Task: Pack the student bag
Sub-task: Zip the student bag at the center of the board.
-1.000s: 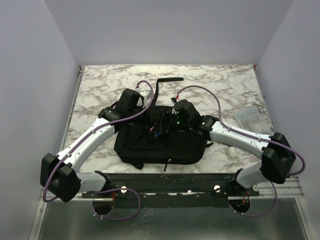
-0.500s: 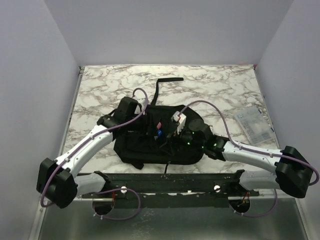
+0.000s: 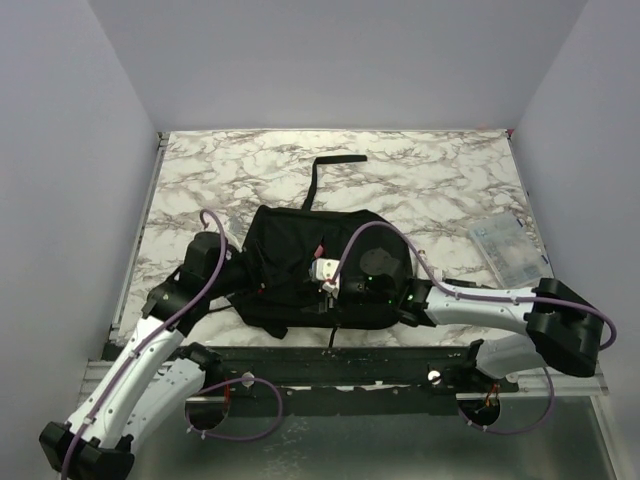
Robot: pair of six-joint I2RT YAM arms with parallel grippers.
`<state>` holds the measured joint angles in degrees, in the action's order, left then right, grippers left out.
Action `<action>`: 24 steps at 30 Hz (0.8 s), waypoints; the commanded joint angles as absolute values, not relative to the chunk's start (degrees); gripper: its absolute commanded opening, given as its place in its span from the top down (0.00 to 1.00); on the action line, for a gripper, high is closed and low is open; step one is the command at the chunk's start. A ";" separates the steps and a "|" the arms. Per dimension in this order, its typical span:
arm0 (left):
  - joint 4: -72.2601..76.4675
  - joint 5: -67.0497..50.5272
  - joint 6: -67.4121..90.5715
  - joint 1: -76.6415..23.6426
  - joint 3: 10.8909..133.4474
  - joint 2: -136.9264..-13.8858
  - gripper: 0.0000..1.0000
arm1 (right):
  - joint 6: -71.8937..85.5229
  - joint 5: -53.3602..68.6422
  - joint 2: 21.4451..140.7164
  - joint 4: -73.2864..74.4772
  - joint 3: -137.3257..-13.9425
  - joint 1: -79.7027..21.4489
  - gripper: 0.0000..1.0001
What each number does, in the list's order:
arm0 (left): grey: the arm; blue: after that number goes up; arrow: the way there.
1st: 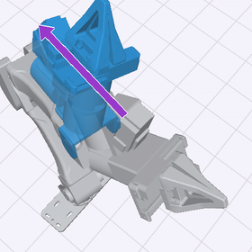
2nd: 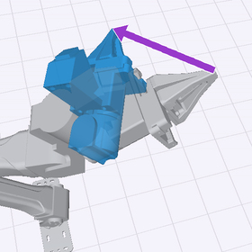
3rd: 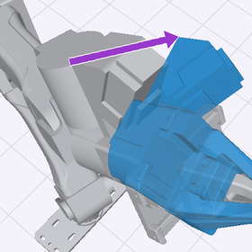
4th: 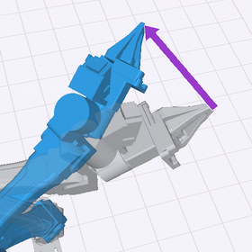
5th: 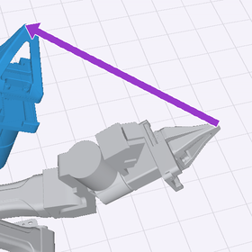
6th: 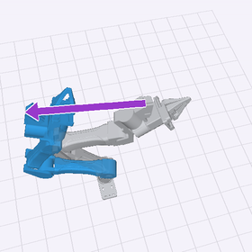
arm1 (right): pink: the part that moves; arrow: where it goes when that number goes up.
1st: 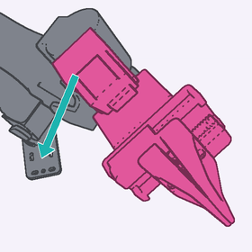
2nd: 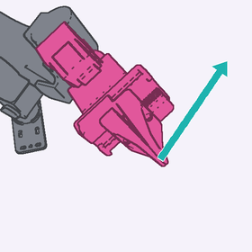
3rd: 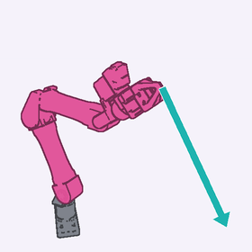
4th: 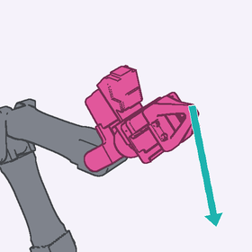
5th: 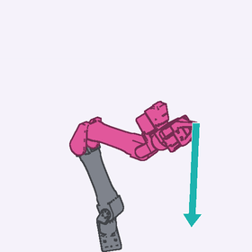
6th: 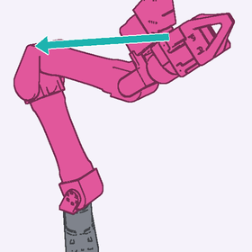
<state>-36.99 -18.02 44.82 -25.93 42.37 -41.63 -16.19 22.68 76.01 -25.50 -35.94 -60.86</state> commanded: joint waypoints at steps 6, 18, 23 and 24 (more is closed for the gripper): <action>-41.04 -14.68 67.94 -23.56 32.22 -29.48 0.34 | -24.21 18.97 83.46 -32.35 -39.96 -61.32 0.41; -39.64 -21.08 77.03 -22.87 28.56 -34.98 0.29 | -21.03 11.38 87.16 -33.82 -39.68 -61.31 0.66; -32.83 -26.52 83.56 -22.52 23.17 -36.22 0.28 | -11.00 10.37 86.13 -27.53 -43.96 -61.26 0.99; -30.78 -27.43 84.68 -22.46 22.11 -36.74 0.28 | -7.21 10.21 85.52 -27.61 -44.04 -61.28 1.00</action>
